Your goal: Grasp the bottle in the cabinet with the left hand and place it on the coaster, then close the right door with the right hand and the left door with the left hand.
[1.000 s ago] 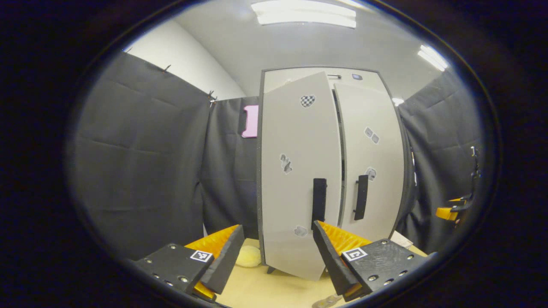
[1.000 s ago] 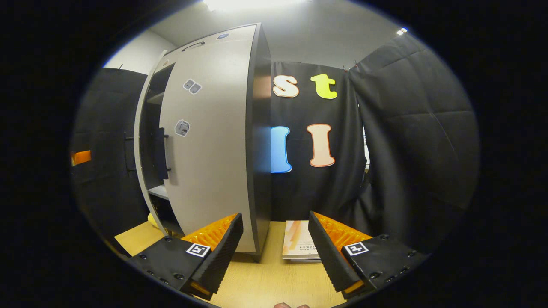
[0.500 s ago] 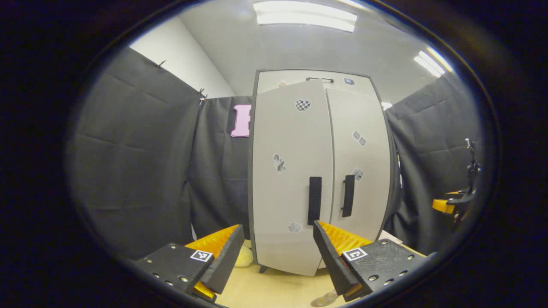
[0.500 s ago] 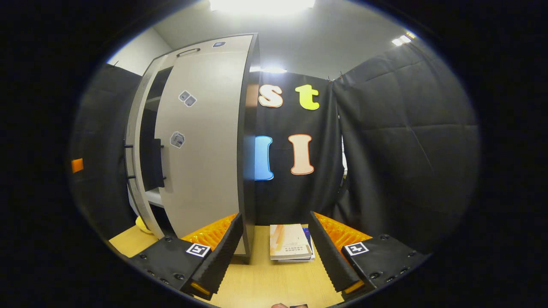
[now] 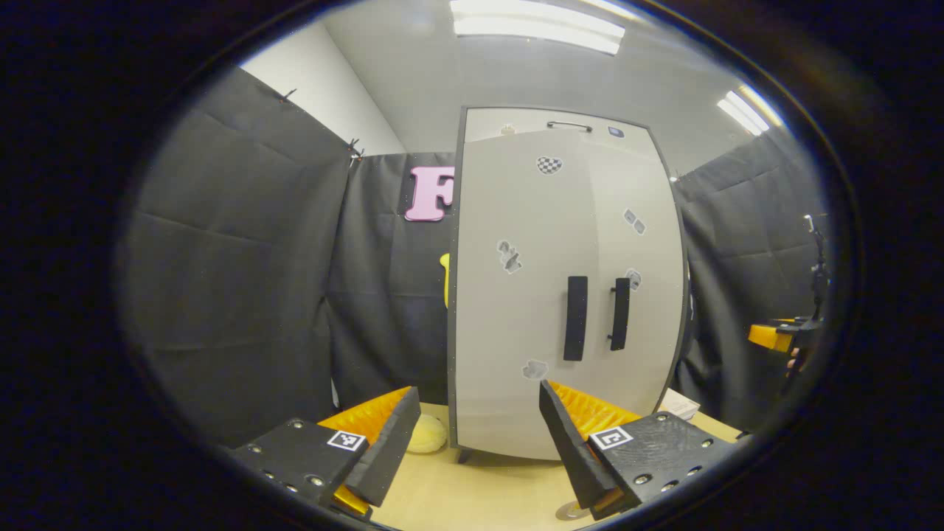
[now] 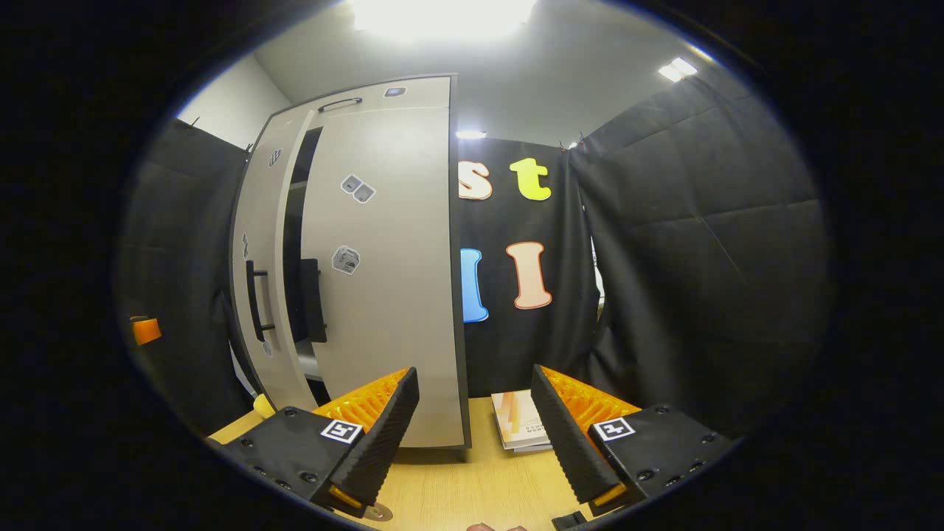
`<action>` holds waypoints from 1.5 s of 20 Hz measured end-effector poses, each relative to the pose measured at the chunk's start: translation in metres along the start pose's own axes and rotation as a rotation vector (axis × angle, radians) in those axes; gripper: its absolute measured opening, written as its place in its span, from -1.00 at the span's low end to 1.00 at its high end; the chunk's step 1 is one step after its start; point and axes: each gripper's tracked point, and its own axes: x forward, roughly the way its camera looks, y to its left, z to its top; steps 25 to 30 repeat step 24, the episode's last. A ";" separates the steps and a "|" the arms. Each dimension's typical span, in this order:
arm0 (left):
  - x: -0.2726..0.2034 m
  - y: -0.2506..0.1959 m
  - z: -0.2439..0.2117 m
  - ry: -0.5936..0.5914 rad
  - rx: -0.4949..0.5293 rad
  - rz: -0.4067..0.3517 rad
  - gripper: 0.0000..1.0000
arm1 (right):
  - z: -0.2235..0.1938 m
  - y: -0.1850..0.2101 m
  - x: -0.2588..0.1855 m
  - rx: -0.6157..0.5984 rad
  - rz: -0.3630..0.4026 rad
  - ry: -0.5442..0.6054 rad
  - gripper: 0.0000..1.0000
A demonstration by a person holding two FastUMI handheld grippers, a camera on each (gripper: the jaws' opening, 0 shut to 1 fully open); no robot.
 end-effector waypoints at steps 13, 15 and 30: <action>0.009 0.014 -0.002 -0.030 -0.057 -0.045 1.00 | -0.012 0.006 -0.022 0.012 -0.070 0.015 0.95; 0.008 0.014 -0.007 -0.017 -0.071 -0.062 1.00 | -0.012 0.009 -0.020 0.025 -0.063 0.017 0.95; 0.004 0.026 -0.006 -0.032 -0.085 -0.076 0.99 | -0.023 0.025 -0.021 0.052 -0.036 0.047 0.95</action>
